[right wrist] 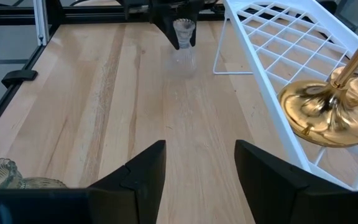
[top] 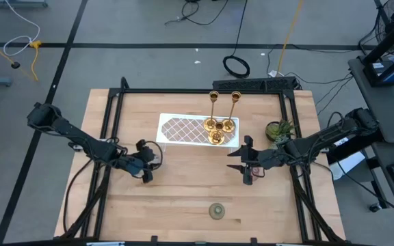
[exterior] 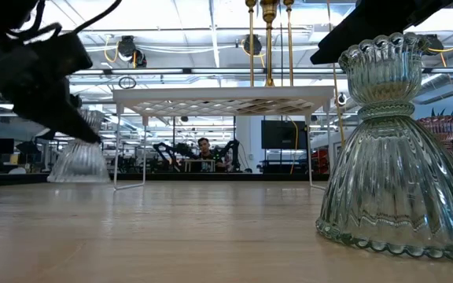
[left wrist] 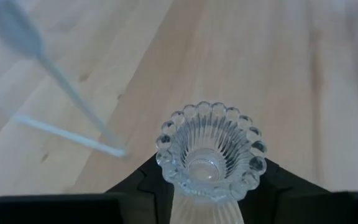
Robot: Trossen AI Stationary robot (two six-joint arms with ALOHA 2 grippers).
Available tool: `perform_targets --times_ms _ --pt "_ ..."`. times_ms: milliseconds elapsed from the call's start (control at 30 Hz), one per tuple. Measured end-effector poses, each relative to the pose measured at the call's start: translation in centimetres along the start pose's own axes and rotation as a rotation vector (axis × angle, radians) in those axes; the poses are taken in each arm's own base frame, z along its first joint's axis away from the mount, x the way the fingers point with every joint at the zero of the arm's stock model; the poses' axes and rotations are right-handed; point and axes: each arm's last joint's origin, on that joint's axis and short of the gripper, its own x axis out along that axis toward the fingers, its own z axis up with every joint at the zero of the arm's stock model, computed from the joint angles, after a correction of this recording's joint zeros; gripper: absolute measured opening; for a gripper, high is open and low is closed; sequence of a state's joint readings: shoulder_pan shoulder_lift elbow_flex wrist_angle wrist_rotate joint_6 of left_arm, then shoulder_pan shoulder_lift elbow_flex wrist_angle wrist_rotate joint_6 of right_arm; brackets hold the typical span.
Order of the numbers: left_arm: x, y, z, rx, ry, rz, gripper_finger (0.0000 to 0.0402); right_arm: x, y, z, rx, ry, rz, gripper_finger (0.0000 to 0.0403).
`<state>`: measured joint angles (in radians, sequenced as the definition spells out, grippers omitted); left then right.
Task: Pick & Place candle stick holders
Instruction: Put the transparent candle holder on the shelf
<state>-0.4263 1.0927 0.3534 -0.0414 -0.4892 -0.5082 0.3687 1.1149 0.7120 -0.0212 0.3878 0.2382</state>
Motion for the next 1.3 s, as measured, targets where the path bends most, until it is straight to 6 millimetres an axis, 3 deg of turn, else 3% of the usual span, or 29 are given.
perform_targets --times_ms 167,300,567,833,1067,1300 --pt "-0.2 -1.0 1.1 -0.031 -0.098 -0.111 0.015 0.0 0.0 0.0 0.0 0.0 0.0 0.0183" --pt "-0.6 -1.8 2.3 -0.043 -0.219 -0.186 0.0134 0.0 0.0 0.0 0.001 0.0 0.0 0.0183" --pt "-1.1 -1.8 4.9 -0.068 -0.419 -0.194 0.0147 0.0 0.0 0.0 0.001 0.0 0.0 0.0183" --pt "-2.7 -2.2 10.7 0.002 -0.499 -0.123 0.0137 0.0 0.0 0.0 0.001 -0.001 0.0 0.0183" --pt "-3.1 0.4 14.7 0.026 -0.44 0.062 0.0149 0.0 0.0 0.0 0.001 -0.001 0.0 0.0183" --pt "-2.0 4.4 15.3 -0.066 -0.396 0.224 0.0145 0.0 0.0 0.0 0.0 -0.001 0.0 0.0183"
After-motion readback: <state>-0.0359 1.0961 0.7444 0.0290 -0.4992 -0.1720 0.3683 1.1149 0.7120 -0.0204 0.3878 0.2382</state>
